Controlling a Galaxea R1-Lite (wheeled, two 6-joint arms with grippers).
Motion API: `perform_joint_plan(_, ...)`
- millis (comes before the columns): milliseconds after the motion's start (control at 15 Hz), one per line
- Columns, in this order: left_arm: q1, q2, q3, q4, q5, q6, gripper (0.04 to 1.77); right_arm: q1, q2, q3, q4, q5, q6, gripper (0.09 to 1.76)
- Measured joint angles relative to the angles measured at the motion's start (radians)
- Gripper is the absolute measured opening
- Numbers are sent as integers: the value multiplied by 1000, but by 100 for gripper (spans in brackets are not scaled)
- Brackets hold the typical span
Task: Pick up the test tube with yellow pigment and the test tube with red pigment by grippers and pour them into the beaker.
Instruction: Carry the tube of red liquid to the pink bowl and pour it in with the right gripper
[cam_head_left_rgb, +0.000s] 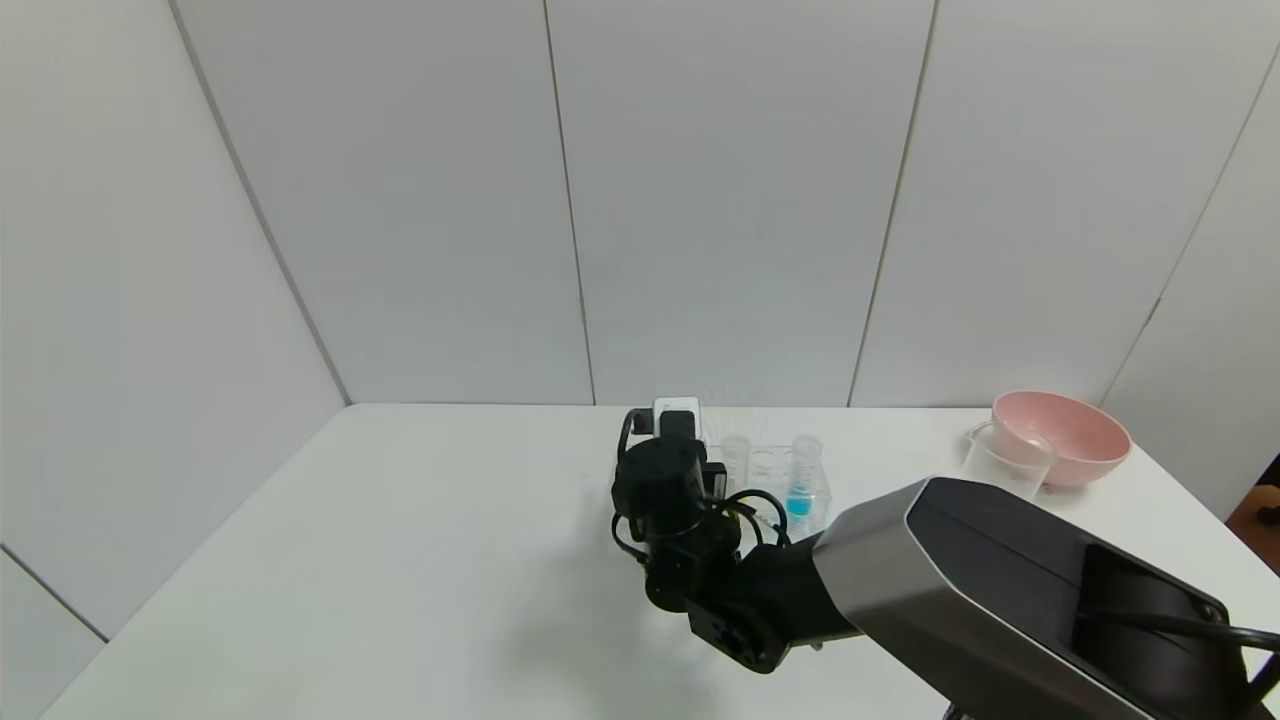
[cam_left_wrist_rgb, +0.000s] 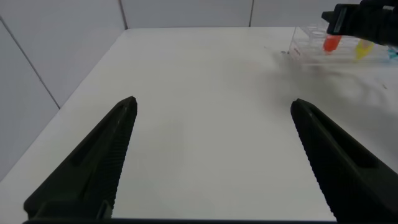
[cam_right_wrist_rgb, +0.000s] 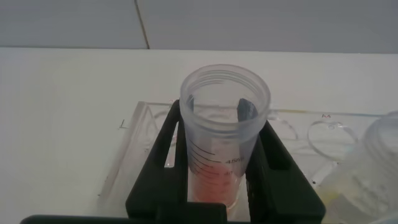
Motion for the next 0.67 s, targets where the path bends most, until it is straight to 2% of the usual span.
perform_joint_plan(667, 0, 0, 0, 0, 0, 0, 176, -27, -222, 11, 57, -2, -4, 58)
